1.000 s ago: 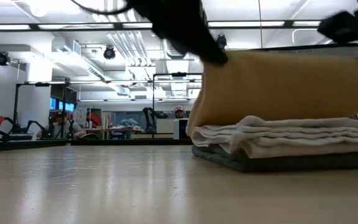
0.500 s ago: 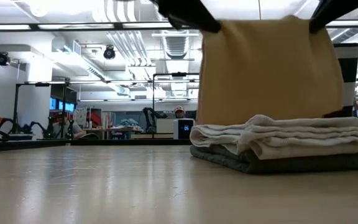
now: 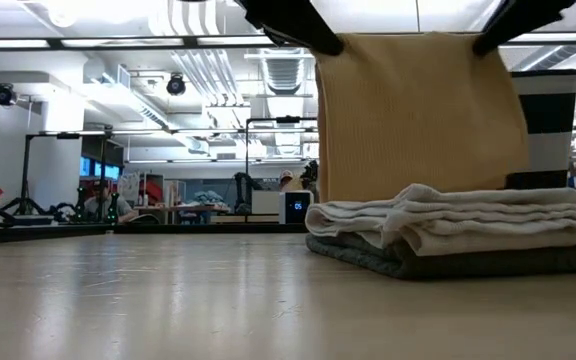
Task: Fold kitchen towel into neat rectangle
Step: Stack the orange towel on top of the white patterned towel
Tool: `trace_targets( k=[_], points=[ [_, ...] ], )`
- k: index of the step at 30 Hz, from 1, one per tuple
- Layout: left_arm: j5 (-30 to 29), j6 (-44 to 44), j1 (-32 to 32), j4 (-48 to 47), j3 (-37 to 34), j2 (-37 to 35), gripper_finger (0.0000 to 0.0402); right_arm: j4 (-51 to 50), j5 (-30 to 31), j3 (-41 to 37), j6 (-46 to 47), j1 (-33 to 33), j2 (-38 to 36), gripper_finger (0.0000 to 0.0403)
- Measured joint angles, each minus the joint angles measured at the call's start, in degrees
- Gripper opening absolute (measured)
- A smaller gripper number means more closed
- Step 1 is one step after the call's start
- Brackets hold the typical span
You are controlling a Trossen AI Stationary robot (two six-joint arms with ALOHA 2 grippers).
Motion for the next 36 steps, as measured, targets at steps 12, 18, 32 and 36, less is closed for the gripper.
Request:
trace_targets(
  k=[12,18,32,36],
  points=[
    [-0.01,1.42,1.96,-0.11,-0.06,-1.70,0.0000,1.12,-0.63,-1.90,-0.43,-3.51,0.00,0.0009],
    [0.02,0.78,1.97,-0.06,-1.20,-1.61,0.0000,1.38,-2.09,-4.59,4.28,-3.48,0.00,0.0009],
    [0.04,2.44,4.94,2.13,-1.25,-1.57,0.0000,2.38,4.27,-5.46,0.17,-5.19,0.00,0.0009],
    [0.03,2.44,5.22,2.34,-1.31,-1.57,0.0000,2.58,3.77,-6.74,1.89,-5.55,0.07,0.0009]
  ],
)
